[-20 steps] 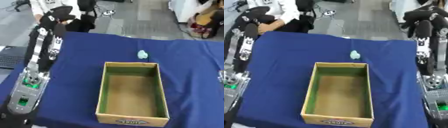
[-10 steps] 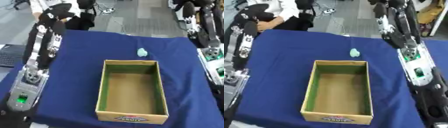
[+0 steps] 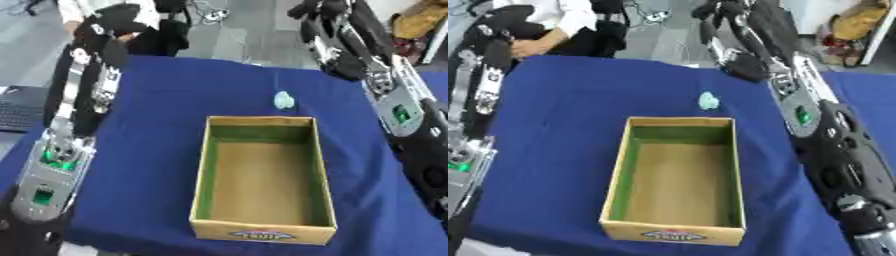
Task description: Pick up objects on the table and place them in the box.
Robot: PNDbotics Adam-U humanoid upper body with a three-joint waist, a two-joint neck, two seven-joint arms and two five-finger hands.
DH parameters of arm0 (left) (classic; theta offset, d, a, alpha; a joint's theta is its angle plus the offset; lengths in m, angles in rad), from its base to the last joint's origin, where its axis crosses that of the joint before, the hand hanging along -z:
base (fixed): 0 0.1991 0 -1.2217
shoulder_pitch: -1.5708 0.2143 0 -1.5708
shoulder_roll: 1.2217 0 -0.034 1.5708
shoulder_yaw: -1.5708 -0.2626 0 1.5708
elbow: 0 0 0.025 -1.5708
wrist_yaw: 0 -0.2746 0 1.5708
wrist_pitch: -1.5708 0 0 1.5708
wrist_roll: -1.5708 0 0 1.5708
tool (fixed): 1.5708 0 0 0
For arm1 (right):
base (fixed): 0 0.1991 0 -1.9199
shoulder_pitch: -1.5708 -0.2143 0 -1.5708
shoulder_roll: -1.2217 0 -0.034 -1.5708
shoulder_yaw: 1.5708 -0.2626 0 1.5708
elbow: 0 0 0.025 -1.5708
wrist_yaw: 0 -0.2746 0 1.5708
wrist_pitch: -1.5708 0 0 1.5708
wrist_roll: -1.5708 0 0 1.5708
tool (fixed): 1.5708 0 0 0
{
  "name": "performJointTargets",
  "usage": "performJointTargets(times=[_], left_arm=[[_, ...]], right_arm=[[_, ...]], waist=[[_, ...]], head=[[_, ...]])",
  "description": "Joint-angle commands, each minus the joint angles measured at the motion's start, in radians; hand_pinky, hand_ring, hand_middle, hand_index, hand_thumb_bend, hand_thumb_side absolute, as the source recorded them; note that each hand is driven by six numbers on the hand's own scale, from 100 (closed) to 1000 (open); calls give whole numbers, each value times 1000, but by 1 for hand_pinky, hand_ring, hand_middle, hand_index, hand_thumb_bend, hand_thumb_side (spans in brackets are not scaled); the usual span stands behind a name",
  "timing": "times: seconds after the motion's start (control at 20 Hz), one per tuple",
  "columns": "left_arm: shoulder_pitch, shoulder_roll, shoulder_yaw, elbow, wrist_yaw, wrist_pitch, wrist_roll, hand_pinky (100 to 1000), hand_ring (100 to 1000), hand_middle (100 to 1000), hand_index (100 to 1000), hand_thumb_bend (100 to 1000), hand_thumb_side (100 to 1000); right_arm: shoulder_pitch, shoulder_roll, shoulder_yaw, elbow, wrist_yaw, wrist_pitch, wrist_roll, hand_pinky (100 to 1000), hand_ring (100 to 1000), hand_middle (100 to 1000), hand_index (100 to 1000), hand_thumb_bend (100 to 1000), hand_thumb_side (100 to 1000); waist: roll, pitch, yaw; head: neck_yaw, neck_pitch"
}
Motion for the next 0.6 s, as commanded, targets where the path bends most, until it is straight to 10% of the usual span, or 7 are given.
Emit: performJointTargets(times=[0.05,0.6], left_arm=[[-15,12,-1,-16,3,-2,-4,839,722,823,861,296,903],[-28,5,-3,-18,7,-2,-7,838,722,822,861,299,904]], right_arm=[[-62,13,-15,83,91,-24,-14,198,489,618,758,100,1000],[-145,48,-77,296,434,-33,-155,380,581,729,816,100,994]], waist=[[3,-5,4],[5,9,22]], head=[[-7,1],[-15,-12]])
